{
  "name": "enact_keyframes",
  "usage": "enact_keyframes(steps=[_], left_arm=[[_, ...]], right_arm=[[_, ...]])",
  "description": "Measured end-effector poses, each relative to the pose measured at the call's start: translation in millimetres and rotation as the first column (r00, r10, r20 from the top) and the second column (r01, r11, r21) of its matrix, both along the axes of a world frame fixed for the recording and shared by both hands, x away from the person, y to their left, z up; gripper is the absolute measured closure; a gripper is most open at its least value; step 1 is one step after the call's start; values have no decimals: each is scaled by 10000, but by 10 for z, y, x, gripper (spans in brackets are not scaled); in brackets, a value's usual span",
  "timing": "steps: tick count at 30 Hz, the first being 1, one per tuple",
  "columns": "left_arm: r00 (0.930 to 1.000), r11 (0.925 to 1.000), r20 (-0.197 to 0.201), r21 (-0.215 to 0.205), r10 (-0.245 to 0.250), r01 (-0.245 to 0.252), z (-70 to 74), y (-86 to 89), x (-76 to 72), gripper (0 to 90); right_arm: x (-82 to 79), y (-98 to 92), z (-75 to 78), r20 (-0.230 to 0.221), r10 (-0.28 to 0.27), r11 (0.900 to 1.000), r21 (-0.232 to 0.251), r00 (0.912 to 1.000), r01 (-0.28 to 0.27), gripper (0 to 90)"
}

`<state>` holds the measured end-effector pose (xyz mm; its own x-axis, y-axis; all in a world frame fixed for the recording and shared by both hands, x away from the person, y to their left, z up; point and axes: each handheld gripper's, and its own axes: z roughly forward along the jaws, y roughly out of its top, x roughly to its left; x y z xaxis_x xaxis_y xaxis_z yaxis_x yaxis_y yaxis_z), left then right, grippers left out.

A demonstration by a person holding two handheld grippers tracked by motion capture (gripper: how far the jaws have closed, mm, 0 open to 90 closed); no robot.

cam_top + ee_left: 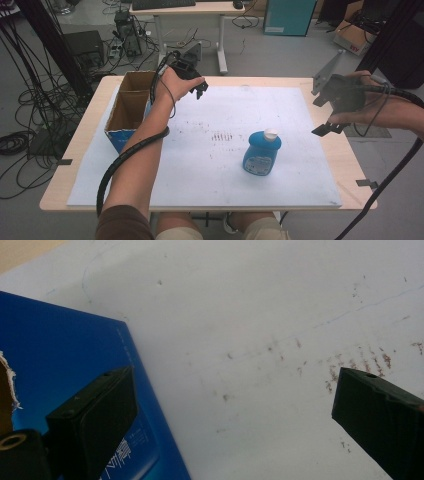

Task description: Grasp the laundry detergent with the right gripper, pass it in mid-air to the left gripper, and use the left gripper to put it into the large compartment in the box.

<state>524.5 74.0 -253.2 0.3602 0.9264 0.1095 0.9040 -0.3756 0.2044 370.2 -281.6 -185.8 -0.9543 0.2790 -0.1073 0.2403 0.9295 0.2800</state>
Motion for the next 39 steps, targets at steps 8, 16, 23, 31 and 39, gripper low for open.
enact_keyframes(steps=[8,16,23,31,39], left_arm=[[9999,10000,109,16,26,-26,55,39,-21,49],[9996,9998,235,-70,176,-174,111,92,-62,49],[9996,9999,230,24,140,-141,105,86,-73,49],[9997,10000,226,41,-9,8,105,64,-87,49],[9995,10000,314,-51,-8,9,117,83,-110,49]], right_arm=[[-26,6,14,24,-51,10000,-19,10000,51,65],[-64,5,23,70,-30,10000,-84,10000,31,65],[-84,-26,-22,93,-85,9999,57,9999,85,61],[-160,-97,-91,81,-264,9993,270,9996,261,58],[-241,-184,-189,62,-588,9965,592,9983,583,57]])
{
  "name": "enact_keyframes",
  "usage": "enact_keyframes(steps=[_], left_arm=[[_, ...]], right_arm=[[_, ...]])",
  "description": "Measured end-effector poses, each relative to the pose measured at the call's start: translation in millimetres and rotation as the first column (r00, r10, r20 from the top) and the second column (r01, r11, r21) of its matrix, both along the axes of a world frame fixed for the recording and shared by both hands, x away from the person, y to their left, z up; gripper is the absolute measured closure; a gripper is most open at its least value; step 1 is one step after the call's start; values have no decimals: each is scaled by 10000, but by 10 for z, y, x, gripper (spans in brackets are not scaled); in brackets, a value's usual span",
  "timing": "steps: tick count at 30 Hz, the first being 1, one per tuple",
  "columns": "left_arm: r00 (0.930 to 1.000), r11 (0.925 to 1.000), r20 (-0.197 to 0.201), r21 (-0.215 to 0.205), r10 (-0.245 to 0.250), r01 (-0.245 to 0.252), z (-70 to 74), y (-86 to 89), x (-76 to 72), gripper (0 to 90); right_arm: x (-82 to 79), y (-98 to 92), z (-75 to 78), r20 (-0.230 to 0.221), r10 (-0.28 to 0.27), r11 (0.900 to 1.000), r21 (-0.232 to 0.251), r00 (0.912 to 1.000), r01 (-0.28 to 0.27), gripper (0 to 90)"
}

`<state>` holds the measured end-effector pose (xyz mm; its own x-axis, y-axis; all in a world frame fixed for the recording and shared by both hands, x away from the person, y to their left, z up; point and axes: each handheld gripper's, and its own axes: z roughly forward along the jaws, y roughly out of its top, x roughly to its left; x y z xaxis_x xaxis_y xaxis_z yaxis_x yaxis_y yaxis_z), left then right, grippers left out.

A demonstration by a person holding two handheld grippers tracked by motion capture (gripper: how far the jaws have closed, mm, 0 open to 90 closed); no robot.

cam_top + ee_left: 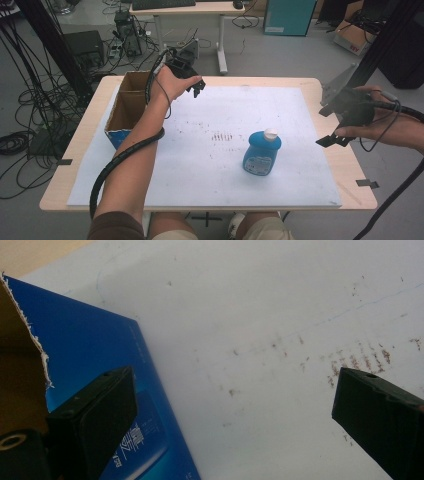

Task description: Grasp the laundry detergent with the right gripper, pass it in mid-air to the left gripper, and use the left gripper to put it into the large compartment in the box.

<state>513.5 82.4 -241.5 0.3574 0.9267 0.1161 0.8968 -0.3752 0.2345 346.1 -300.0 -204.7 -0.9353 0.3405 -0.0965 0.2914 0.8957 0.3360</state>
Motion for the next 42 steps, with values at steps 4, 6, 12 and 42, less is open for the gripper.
enact_keyframes(steps=[4,6,12,42], left_arm=[[10000,10000,2,-23,30,-30,-7,30,-8,49],[10000,10000,1,-11,44,-44,-13,47,-9,49],[10000,10000,37,-52,77,-76,-34,78,-11,49],[10000,9998,-84,172,-49,50,-90,11,1,49]], right_arm=[[-29,-38,-65,29,-168,9996,237,9999,168,55],[-45,-55,-108,15,-267,9991,338,9996,267,54],[-84,-114,-279,-18,-510,9959,752,9987,510,53],[-142,-20,-1193,-231,-933,9231,3727,9954,951,37]])
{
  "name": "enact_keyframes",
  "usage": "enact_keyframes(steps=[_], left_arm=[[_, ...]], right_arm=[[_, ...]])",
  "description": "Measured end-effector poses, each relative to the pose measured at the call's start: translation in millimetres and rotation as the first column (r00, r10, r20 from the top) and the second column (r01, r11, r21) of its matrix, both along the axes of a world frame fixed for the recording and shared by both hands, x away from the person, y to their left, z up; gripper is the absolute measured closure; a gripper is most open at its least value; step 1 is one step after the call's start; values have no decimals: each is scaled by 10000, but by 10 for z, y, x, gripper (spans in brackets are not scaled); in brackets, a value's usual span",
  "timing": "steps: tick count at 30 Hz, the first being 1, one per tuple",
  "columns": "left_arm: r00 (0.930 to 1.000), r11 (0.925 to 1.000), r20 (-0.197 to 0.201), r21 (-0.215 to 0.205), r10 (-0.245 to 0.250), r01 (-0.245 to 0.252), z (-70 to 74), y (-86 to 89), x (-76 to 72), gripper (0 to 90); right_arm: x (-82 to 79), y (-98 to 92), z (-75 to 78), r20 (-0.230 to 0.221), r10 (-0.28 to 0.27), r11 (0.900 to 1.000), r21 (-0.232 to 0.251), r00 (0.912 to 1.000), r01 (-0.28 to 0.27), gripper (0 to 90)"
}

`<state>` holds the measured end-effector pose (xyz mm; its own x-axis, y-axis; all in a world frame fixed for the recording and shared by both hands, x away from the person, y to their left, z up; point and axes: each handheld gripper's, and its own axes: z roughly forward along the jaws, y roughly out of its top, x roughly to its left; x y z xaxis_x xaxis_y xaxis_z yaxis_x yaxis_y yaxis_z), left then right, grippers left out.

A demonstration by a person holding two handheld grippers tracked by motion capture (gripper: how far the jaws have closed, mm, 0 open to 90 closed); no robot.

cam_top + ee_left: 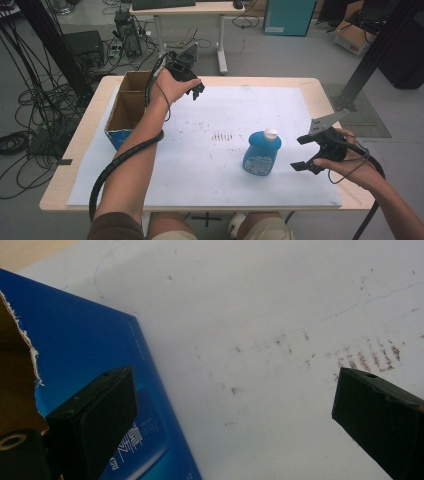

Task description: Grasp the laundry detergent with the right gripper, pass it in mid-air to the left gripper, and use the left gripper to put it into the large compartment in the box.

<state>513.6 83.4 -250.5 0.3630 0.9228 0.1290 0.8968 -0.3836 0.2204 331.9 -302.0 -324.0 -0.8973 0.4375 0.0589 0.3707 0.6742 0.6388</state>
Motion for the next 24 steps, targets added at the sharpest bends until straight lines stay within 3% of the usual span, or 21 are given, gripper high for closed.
enact_keyframes(steps=[11,24], left_arm=[[10000,10000,5,46,-65,65,-3,-40,9,49],[10000,9999,19,143,-71,71,-11,-29,8,49]], right_arm=[[26,118,-227,408,-55,9957,925,9992,17,33],[23,275,-419,564,-10,9877,1560,9984,-79,29]])
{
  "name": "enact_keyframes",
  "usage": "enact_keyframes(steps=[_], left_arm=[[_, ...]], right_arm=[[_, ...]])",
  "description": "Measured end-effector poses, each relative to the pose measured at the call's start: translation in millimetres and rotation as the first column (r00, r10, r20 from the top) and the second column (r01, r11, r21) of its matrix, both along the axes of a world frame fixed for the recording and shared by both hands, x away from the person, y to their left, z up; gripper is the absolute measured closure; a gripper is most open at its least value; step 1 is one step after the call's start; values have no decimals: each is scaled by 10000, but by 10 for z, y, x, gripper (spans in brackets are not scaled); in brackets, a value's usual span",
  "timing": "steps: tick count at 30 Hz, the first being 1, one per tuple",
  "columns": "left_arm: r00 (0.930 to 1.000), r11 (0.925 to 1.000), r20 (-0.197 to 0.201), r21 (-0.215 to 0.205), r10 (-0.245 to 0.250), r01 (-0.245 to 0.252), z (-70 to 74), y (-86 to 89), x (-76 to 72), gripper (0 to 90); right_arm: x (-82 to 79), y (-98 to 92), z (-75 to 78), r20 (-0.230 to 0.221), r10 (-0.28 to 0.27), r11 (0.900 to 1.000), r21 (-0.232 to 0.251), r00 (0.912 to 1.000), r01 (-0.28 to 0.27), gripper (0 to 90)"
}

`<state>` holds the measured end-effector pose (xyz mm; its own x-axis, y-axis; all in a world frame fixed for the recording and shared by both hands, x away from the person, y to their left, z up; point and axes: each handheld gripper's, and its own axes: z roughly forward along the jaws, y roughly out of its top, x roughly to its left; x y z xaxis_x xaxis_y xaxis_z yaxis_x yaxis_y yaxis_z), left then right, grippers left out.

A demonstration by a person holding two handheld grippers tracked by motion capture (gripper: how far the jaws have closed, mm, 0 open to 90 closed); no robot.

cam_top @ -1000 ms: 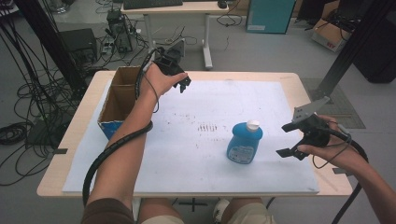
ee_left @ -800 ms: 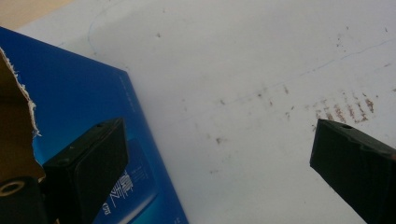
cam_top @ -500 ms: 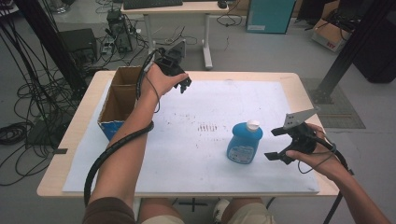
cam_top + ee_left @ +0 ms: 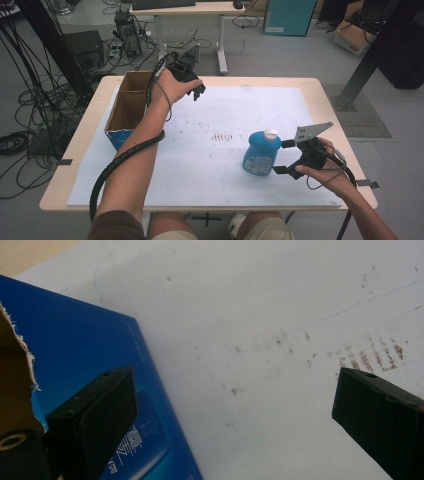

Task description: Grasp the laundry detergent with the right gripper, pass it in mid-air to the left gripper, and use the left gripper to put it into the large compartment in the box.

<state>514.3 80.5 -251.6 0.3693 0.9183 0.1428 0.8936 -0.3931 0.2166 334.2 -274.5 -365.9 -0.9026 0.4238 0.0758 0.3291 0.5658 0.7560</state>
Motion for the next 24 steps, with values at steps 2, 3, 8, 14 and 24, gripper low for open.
enact_keyframes(steps=[2,3,8,14,24], left_arm=[[10000,10000,14,-5,23,-23,3,6,0,49],[10000,10000,16,18,24,-24,3,9,1,49],[10000,10000,-43,-3,14,-14,-20,6,6,49],[10000,10000,-73,82,-6,6,-47,-1,5,49],[9999,9999,-85,83,-93,94,-52,-21,24,49]], right_arm=[[1,20,-25,2,-16,9999,101,10000,16,29],[1,33,-38,41,-2,9999,160,10000,1,29],[5,78,-91,215,-23,9992,404,9998,14,27],[6,121,-155,386,-22,9980,634,9993,-3,27],[1,190,-257,670,-44,9953,966,9977,-21,23]])
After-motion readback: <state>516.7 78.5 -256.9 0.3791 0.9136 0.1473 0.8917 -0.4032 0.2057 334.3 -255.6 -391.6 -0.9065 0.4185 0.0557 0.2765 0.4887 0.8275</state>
